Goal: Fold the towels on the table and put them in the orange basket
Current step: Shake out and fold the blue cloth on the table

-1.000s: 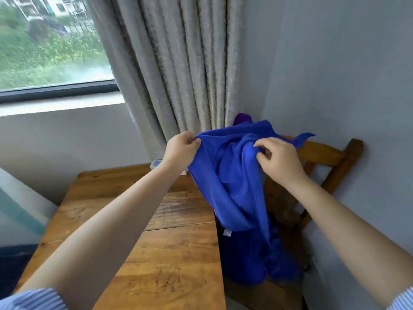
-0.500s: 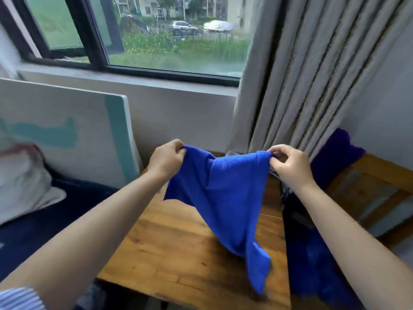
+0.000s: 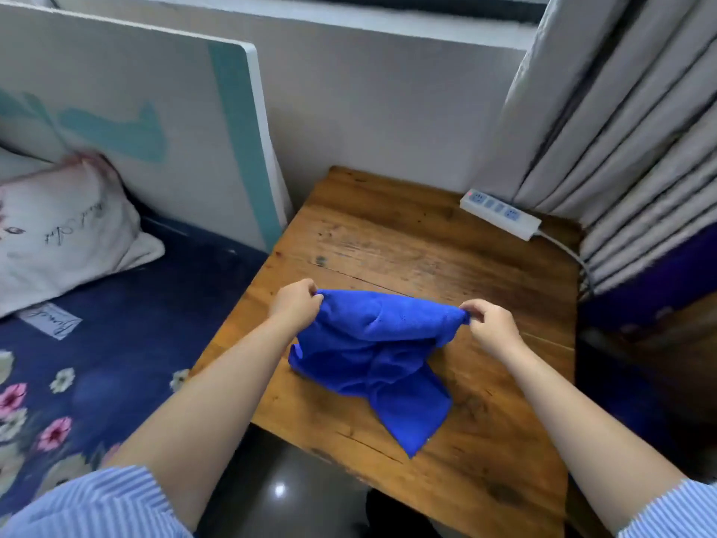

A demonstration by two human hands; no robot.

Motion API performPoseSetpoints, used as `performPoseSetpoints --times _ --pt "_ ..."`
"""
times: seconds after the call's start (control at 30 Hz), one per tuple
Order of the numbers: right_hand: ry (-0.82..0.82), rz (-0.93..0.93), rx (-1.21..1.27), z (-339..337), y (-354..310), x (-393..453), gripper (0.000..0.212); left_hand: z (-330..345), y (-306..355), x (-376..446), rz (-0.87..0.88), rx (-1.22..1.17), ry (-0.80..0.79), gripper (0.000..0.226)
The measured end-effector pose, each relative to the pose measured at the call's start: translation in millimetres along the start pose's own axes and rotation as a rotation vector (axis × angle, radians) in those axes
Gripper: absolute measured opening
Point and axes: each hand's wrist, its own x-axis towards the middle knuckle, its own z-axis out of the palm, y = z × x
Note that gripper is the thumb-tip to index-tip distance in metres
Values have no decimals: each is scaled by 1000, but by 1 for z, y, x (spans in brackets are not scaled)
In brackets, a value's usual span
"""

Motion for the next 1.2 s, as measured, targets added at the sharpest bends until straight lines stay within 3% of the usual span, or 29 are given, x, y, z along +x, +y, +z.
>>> performPoseSetpoints --times 0.17,0.3,0.37,0.43,0.5,0.67,0.8,0.9,1.0,1.1,1.2 --pt "69 98 -36 46 38 -8 36 61 -33 0 -105 -32 -263 34" --pt "211 117 -29 65 44 -24 26 75 -52 -2 -170 -51 -256 25" --pt "221 133 -51 73 44 -29 26 80 -61 0 -189 -81 -236 6" --pt "233 123 -81 81 41 -31 26 85 -68 3 -197 -96 -203 38" --pt "216 145 -107 90 35 -31 24 86 -74 5 -205 -177 -183 47" --pt "203 387 -15 100 25 -21 13 74 -84 14 -215 -472 -210 29" --pt "271 525 38 103 21 -20 16 51 -87 24 -173 -605 -235 10" --pt "354 587 248 98 18 -21 15 36 -92 32 -144 -611 -267 7" --pt "473 671 672 77 9 -24 10 20 -93 44 -111 -671 -252 5" --pt "535 696 1024 45 -9 -27 27 -3 -83 58 -67 -737 -150 8" --pt "564 629 1077 11 -35 -26 29 -28 -67 75 -67 -856 -66 22"
